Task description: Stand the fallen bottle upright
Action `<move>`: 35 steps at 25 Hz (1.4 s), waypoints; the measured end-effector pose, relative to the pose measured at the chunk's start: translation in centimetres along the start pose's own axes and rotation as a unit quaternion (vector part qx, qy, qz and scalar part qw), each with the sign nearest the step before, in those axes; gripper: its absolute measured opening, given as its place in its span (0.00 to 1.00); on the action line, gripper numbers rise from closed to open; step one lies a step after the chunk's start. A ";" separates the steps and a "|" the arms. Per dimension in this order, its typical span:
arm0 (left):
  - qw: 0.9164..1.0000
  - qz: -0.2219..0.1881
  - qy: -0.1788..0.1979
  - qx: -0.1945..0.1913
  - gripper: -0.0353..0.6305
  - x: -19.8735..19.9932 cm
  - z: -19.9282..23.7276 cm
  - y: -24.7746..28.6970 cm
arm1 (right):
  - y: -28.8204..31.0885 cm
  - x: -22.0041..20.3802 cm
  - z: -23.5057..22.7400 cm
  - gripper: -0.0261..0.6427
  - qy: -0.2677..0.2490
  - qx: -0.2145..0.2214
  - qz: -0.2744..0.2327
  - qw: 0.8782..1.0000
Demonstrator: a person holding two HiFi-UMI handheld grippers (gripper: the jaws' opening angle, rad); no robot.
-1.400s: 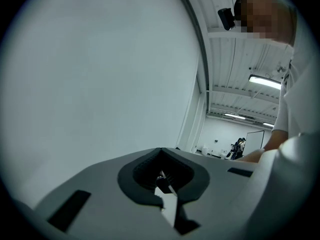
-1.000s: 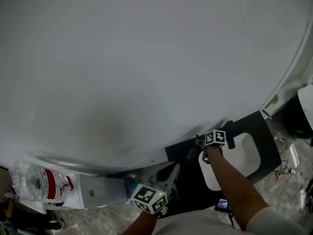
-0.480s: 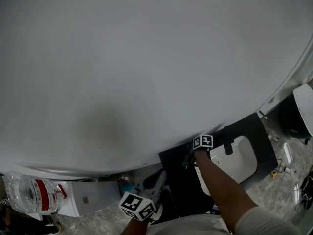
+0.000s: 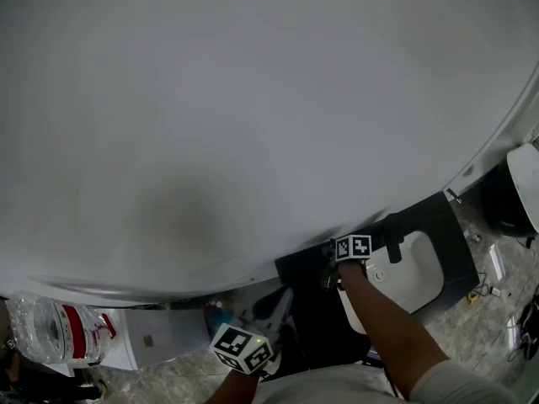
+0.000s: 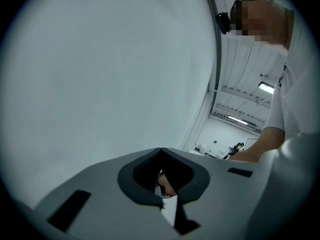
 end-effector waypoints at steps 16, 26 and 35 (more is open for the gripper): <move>0.998 -0.010 0.044 -0.031 0.06 0.8 -4.8 -2.0 | -9.1 -8.6 7.8 0.22 -0.322 -0.005 -0.185 0.928; 0.997 -0.015 0.056 -0.049 0.06 1.0 -6.4 -2.8 | -9.1 -11.9 9.2 0.25 -0.408 -0.018 -0.190 0.893; 0.995 -0.036 0.071 -0.062 0.06 3.0 -7.3 -2.5 | -18.3 -12.0 13.0 0.26 -0.428 -0.005 -0.252 0.868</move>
Point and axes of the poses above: the fingertips, and each gripper's own axes: y forward along the fingers, z to its left, x out of its top, the point moved 1 cm from there along -y, backward along the fingers, and after that the axes turned 7 degrees about z, right-handed, at the moved point
